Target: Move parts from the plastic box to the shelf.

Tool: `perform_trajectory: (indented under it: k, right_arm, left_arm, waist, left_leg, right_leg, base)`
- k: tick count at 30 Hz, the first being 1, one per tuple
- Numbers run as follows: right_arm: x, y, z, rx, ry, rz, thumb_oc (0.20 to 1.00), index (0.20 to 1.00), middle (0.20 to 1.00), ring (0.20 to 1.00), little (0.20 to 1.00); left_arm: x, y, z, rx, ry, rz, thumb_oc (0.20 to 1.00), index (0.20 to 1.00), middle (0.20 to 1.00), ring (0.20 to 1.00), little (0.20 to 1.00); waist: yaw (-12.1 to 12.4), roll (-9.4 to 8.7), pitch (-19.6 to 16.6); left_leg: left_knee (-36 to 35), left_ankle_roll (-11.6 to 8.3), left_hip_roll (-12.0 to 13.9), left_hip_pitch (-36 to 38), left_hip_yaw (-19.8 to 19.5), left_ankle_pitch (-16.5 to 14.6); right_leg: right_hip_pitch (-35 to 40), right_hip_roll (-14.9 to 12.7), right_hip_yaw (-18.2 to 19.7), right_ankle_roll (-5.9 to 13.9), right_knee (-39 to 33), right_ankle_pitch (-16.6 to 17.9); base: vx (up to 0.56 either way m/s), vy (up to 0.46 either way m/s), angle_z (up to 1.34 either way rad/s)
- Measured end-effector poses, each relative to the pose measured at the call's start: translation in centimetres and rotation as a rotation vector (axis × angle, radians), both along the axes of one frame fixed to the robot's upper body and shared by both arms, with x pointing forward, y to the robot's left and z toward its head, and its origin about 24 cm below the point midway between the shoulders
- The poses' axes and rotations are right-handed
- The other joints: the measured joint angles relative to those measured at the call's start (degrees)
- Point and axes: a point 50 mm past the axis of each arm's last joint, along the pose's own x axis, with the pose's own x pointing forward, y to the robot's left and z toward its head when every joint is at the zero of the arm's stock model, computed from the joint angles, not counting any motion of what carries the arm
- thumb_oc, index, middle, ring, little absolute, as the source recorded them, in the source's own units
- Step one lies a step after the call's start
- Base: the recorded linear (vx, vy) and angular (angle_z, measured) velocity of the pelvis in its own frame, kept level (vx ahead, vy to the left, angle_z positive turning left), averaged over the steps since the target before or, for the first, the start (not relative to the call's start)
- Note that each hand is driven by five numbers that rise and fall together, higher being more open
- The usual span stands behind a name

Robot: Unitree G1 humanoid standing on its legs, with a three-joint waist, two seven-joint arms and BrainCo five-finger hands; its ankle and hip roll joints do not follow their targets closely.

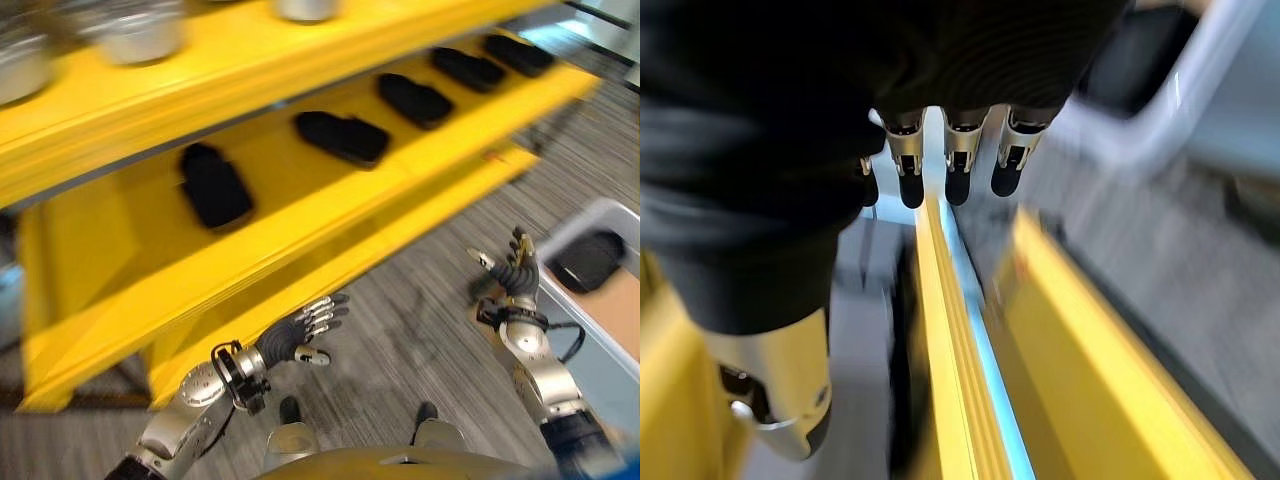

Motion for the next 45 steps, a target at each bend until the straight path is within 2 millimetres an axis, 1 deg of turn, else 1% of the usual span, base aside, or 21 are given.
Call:
perform_trajectory:
  k: [3, 6, 10, 12, 14, 16, 17, 18, 19, 21, 23, 26, 27, 29, 30, 31, 33, 37, 40, 43, 45]
  right_arm:
    - [-1.7, -3.3, -1.4, -0.036, 0.075, -0.167, 1.000, 1.000, 1.000, 1.000, 1.000]
    - [-2.8, -5.0, -1.6, -0.067, 0.088, -0.257, 1.000, 1.000, 1.000, 1.000, 1.000]
    - [-3.6, -6.1, -1.2, -0.156, 0.084, -0.309, 1.000, 1.000, 1.000, 1.000, 1.000]
    - [-3.6, -6.2, -0.7, -0.183, 0.048, -0.308, 1.000, 1.000, 1.000, 1.000, 1.000]
    - [-3.2, -6.1, 0.1, -0.220, 0.008, -0.294, 1.000, 1.000, 1.000, 1.000, 1.000]
    - [-3.3, -6.4, 0.3, -0.232, 0.006, -0.284, 1.000, 1.000, 1.000, 1.000, 1.000]
    - [-3.1, -5.5, 0.2, -0.218, 0.005, -0.224, 1.000, 1.000, 1.000, 1.000, 1.000]
    - [-2.9, -4.7, 0.0, -0.205, 0.007, -0.175, 1.000, 1.000, 1.000, 1.000, 1.000]
    - [-3.5, -4.6, -0.7, -0.194, 0.039, -0.158, 1.000, 1.000, 1.000, 1.000, 1.000]
    - [-7.6, -5.2, -3.0, -0.175, 0.170, -0.184, 1.000, 1.000, 1.000, 1.000, 1.000]
    - [-7.9, -4.5, -3.0, -0.158, 0.171, -0.153, 1.000, 1.000, 1.000, 1.000, 1.000]
    - [-6.5, -3.4, -2.4, -0.138, 0.130, -0.100, 1.000, 1.000, 1.000, 1.000, 1.000]
    - [-5.8, -3.2, -2.0, -0.138, 0.107, -0.084, 1.000, 1.000, 1.000, 1.000, 1.000]
    - [-4.9, -3.0, -1.3, -0.147, 0.083, -0.043, 1.000, 1.000, 1.000, 1.000, 1.000]
    - [-4.4, -2.9, -1.0, -0.145, 0.071, -0.018, 1.000, 1.000, 1.000, 1.000, 1.000]
    - [-4.1, -2.4, -0.5, -0.141, 0.056, 0.030, 1.000, 1.000, 1.000, 1.000, 1.000]
    - [-4.0, -1.0, -0.6, -0.090, 0.057, 0.098, 1.000, 1.000, 1.000, 1.000, 1.000]
    - [-3.5, 0.2, -0.8, -0.068, 0.068, 0.150, 1.000, 1.000, 1.000, 1.000, 1.000]
    - [-1.9, 1.2, 0.1, -0.065, 0.024, 0.180, 1.000, 1.000, 1.000, 1.000, 1.000]
    - [-0.4, 1.9, 0.3, -0.039, 0.006, 0.177, 1.000, 1.000, 1.000, 1.000, 1.000]
    - [-0.7, 1.5, -0.4, -0.040, 0.043, 0.164, 1.000, 1.000, 1.000, 1.000, 1.000]
  left_arm:
    - [1.0, -0.3, 0.5, -0.016, -0.026, 0.018, 1.000, 1.000, 1.000, 1.000, 1.000]
    - [1.1, -0.3, 0.4, -0.016, -0.017, 0.018, 1.000, 1.000, 1.000, 1.000, 1.000]
    - [1.6, 0.0, 0.9, -0.058, -0.025, 0.040, 1.000, 1.000, 1.000, 1.000, 1.000]
    - [2.0, 0.7, 1.3, -0.038, -0.051, 0.060, 1.000, 1.000, 1.000, 1.000, 1.000]
    - [2.3, 1.5, 1.3, 0.027, -0.061, 0.054, 1.000, 1.000, 1.000, 1.000, 1.000]
    - [2.5, 1.5, 0.8, 0.064, -0.051, 0.059, 1.000, 1.000, 1.000, 1.000, 1.000]
    - [2.5, 2.5, 1.0, 0.069, -0.057, 0.124, 1.000, 1.000, 1.000, 1.000, 1.000]
    - [2.2, 2.9, 0.8, 0.072, -0.049, 0.165, 1.000, 1.000, 1.000, 1.000, 1.000]
    - [2.0, 3.5, 0.9, 0.069, -0.045, 0.224, 1.000, 1.000, 1.000, 1.000, 1.000]
    - [2.4, 4.9, 1.4, 0.071, -0.070, 0.307, 1.000, 1.000, 1.000, 1.000, 1.000]
    - [1.8, 5.6, 1.1, 0.090, -0.050, 0.330, 1.000, 1.000, 1.000, 1.000, 1.000]
    - [0.8, 5.3, 0.1, 0.073, 0.000, 0.338, 1.000, 1.000, 1.000, 1.000, 1.000]
    - [0.7, 5.0, -0.1, 0.064, 0.013, 0.333, 1.000, 1.000, 1.000, 1.000, 1.000]
    - [0.5, 4.7, -0.3, 0.063, 0.019, 0.329, 1.000, 1.000, 1.000, 1.000, 1.000]
    - [0.8, 4.8, -0.1, 0.083, 0.004, 0.331, 1.000, 1.000, 1.000, 1.000, 1.000]
    - [1.2, 4.9, 0.3, 0.098, -0.021, 0.342, 1.000, 1.000, 1.000, 1.000, 1.000]
    - [1.6, 5.2, 0.6, 0.122, -0.039, 0.345, 1.000, 1.000, 1.000, 1.000, 1.000]
    - [2.0, 5.4, 1.0, 0.167, -0.068, 0.331, 1.000, 1.000, 1.000, 1.000, 1.000]
    - [1.9, 5.4, 0.8, 0.174, -0.058, 0.329, 1.000, 1.000, 1.000, 1.000, 1.000]
    - [1.6, 5.0, 0.3, 0.177, -0.030, 0.311, 1.000, 1.000, 1.000, 1.000, 1.000]
    - [1.5, 4.4, 0.0, 0.171, -0.016, 0.293, 1.000, 1.000, 1.000, 1.000, 1.000]
  waist:
    - [-0.72, 0.93, -0.48]
    - [-2.07, 1.34, -0.18]
    - [-2.49, 1.51, 0.99]
    - [-1.86, -0.06, 1.01]
    - [-1.86, -1.55, 2.10]
    - [-4.30, -1.96, 3.07]
    - [-3.39, -1.76, 3.33]
    - [-2.18, -2.02, 3.49]
    - [-2.00, -2.04, 3.92]
    - [-4.05, -1.14, 3.20]
    - [-3.66, -0.26, 2.71]
    - [1.37, -2.84, 4.17]
    - [3.11, -2.78, 4.50]
    - [2.86, 0.54, 3.39]
    - [2.76, 0.89, 3.27]
    - [2.78, -0.16, 3.71]
    - [2.54, -2.15, 3.26]
    - [2.70, -3.72, 2.52]
    - [4.49, -3.91, 2.34]
    - [5.35, -4.03, 2.26]
    - [5.02, -4.25, 1.68]
  left_leg:
    - [1.78, 1.11, 2.30, 0.13, 2.44, -0.98]
    - [4.13, 1.77, 2.53, -0.43, 2.83, -0.42]
    - [5.17, 3.03, 3.33, -0.78, 4.94, 0.11]
    - [5.24, 2.82, 3.38, 0.35, 6.67, -0.59]
    - [8.81, 4.11, 3.89, 0.38, 6.31, 0.76]
    - [14.43, 2.18, 3.55, -0.98, 3.86, 2.97]
    - [20.65, 3.79, 3.23, -2.28, -0.71, 4.69]
    - [23.58, 2.16, 0.37, -3.62, -6.42, 0.35]
    - [22.80, 2.32, -7.48, -6.12, -12.15, -6.86]
    - [20.44, 6.68, -17.37, -13.74, -6.33, -10.03]
    - [15.18, 7.30, -18.48, -16.73, -7.05, -9.33]
    - [12.02, 2.25, -19.35, -20.42, -17.66, -5.43]
    - [10.99, 3.34, -18.54, -21.49, -19.04, -3.71]
    - [11.92, 2.83, -14.66, -19.97, -18.45, -5.68]
    - [11.14, 4.05, -14.97, -18.54, -13.91, -3.73]
    - [8.45, 5.16, -17.04, -15.77, -10.07, -2.97]
    - [3.17, 8.59, -20.30, -11.13, -9.64, 0.92]
    - [1.04, 12.91, -21.58, -8.04, -10.31, 0.83]
    - [1.27, 14.04, -20.83, -7.16, -8.23, -0.61]
    - [1.19, 14.78, -19.15, -4.87, -6.40, -1.89]
    - [1.25, 14.43, -18.97, -3.94, -6.56, -3.36]
  right_leg:
    - [-1.12, 2.59, 1.98, -1.28, 0.01, -0.60]
    - [-1.79, 2.28, 2.89, -1.78, 1.73, -1.36]
    - [-8.73, 1.46, 3.49, -2.65, 13.06, -7.32]
    - [-14.57, -0.08, 1.17, -5.44, 24.30, -12.97]
    - [-15.83, 0.41, 3.64, -6.67, 27.58, -15.53]
    - [-13.19, 1.64, 5.46, -8.12, 24.65, -14.48]
    - [-12.50, 4.58, 12.00, -9.74, 21.16, -12.39]
    - [-11.75, 5.88, 16.12, -10.16, 18.19, -10.56]
    - [-8.12, 6.18, 19.10, -10.76, 12.06, -7.21]
    - [-3.01, 7.58, 16.96, -10.85, 8.00, -7.65]
    - [-3.33, 9.51, 16.83, -11.17, 7.99, -8.29]
    - [-3.19, 9.06, 24.04, -11.84, 8.80, -9.12]
    - [-2.26, 8.04, 25.18, -10.92, 8.13, -9.52]
    - [-0.60, 8.20, 25.42, -7.69, 9.83, -13.01]
    - [-0.42, 6.73, 25.90, -6.19, 12.28, -15.42]
    - [-1.11, 4.04, 23.91, -4.21, 15.33, -16.50]
    - [-0.05, 4.11, 20.03, -3.86, 14.43, -17.58]
    - [0.90, 4.31, 15.02, -3.42, 13.33, -17.07]
    - [-2.39, 4.09, 11.90, -2.27, 21.06, -16.73]
    - [-8.59, 2.36, 6.52, 0.98, 34.54, -14.93]
    - [-10.49, -0.46, 5.50, 1.45, 33.39, -15.64]
  base:
    - [0.06, -0.290, -0.46]
    - [0.01, -0.335, -0.20]
    - [0.02, -0.373, -0.20]
    - [0.05, -0.282, -0.42]
    - [0.05, -0.246, -0.76]
    - [0.14, -0.305, -1.00]
    - [0.22, -0.197, -1.69]
    - [0.21, -0.181, -2.60]
    - [0.24, -0.134, -1.73]
    - [0.26, -0.080, -0.50]
    - [0.18, 0.057, -0.09]
    - [0.16, 0.133, -0.75]
    - [0.16, 0.172, -0.75]
    - [0.18, 0.190, -0.51]
    - [0.20, 0.218, -0.66]
    - [0.24, 0.288, -0.73]
    - [0.18, 0.242, -0.53]
    - [0.09, 0.176, 0.06]
    - [0.04, 0.150, -0.24]
    - [0.05, 0.032, -0.46]
    - [0.07, -0.114, -0.07]
